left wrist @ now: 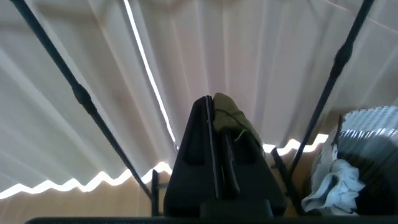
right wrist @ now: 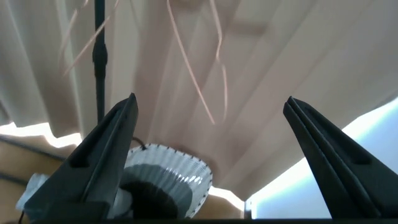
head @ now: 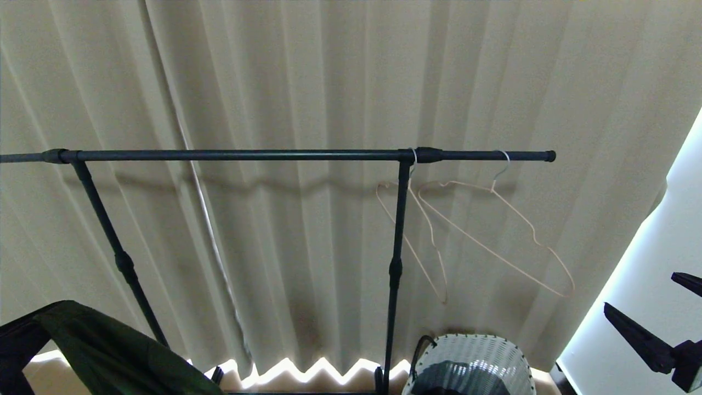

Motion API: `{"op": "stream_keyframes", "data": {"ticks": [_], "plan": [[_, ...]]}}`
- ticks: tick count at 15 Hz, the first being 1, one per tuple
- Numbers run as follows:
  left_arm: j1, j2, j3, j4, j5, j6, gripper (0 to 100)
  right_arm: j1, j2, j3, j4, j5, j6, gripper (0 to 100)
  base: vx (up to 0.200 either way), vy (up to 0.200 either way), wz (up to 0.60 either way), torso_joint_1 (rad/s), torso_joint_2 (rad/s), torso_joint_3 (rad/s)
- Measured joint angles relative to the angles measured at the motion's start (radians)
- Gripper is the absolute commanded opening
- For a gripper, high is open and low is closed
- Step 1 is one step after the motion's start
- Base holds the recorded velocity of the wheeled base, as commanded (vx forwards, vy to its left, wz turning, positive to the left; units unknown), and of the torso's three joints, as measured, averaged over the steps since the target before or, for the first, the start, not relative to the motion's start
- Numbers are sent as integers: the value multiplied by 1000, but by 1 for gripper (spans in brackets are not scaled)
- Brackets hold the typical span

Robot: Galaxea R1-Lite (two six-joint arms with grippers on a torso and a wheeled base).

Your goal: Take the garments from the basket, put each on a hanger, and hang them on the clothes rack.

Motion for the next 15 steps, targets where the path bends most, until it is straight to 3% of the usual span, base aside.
{"op": "stream_keyframes", "data": {"ticks": [3, 7, 12, 15], "plan": [[-20, -1, 17, -1, -28, 5, 0, 0, 18, -30, 1, 4, 1, 100, 0, 0, 0, 0, 0, 0], [-87, -10, 31, -1, -35, 4, 0, -4, 165, -202, 64, 4, 0, 100, 0, 0, 0, 0, 0, 0], [-116, -48, 37, -1, -37, 3, 0, -30, 397, -598, 551, 6, -7, 100, 0, 0, 0, 0, 0, 0], [-128, -60, 41, -1, -37, 4, 0, -34, 544, -755, 675, 11, -30, 100, 0, 0, 0, 0, 0, 0]]}}
